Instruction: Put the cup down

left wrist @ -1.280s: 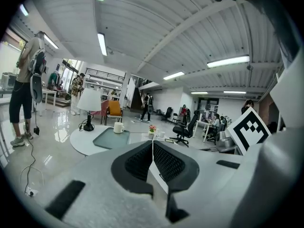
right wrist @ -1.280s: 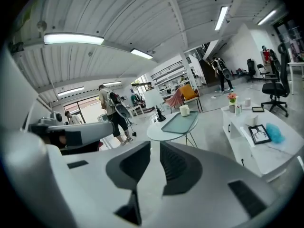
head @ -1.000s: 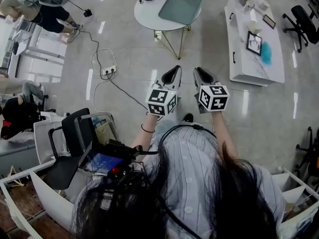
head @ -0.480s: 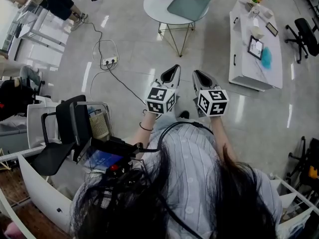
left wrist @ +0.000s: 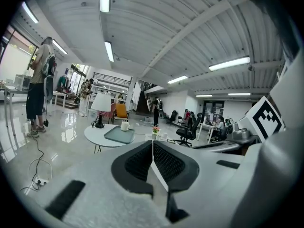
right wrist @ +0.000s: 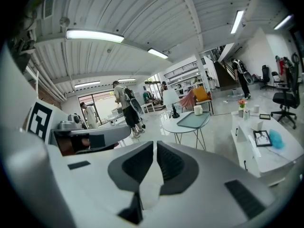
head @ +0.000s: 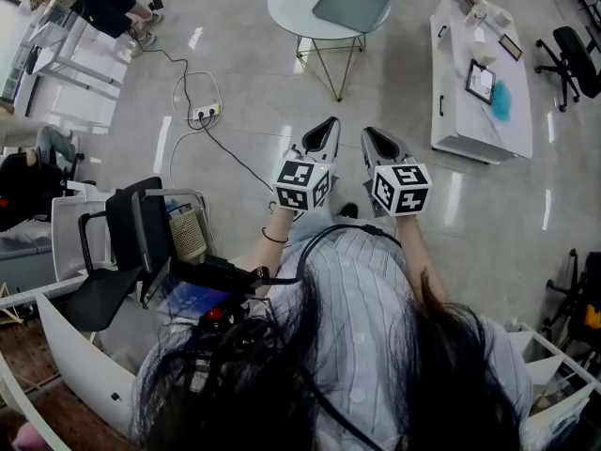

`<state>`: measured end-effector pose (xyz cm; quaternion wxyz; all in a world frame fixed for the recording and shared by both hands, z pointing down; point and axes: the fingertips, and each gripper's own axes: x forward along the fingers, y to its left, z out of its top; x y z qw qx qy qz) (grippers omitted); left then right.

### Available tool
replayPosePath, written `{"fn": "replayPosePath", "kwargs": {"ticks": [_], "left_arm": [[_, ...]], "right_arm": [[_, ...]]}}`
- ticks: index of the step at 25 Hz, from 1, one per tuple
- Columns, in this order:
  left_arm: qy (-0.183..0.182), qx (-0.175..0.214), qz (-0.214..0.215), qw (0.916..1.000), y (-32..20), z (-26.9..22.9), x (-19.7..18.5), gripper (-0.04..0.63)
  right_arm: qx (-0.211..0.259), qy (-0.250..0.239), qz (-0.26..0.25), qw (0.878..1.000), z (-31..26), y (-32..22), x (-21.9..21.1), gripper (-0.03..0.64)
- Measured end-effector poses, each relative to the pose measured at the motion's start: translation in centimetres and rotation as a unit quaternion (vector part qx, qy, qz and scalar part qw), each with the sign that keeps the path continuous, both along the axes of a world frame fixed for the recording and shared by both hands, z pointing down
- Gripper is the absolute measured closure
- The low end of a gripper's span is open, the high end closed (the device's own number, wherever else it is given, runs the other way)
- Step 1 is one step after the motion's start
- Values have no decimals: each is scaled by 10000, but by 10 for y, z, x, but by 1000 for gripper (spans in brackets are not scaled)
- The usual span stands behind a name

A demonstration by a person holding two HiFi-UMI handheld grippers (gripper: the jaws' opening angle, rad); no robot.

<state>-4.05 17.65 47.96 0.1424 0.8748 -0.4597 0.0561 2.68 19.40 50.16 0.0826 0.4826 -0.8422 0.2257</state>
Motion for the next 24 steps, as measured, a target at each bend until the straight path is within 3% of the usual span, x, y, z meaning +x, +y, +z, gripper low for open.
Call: {"fn": "replayPosePath", "kwargs": {"ticks": [24], "left_arm": [[-74,-33,-44,10000,-1,4,-2,577]], "right_arm": [[-35,-21,-36,10000,2,-9,1,571]]}}
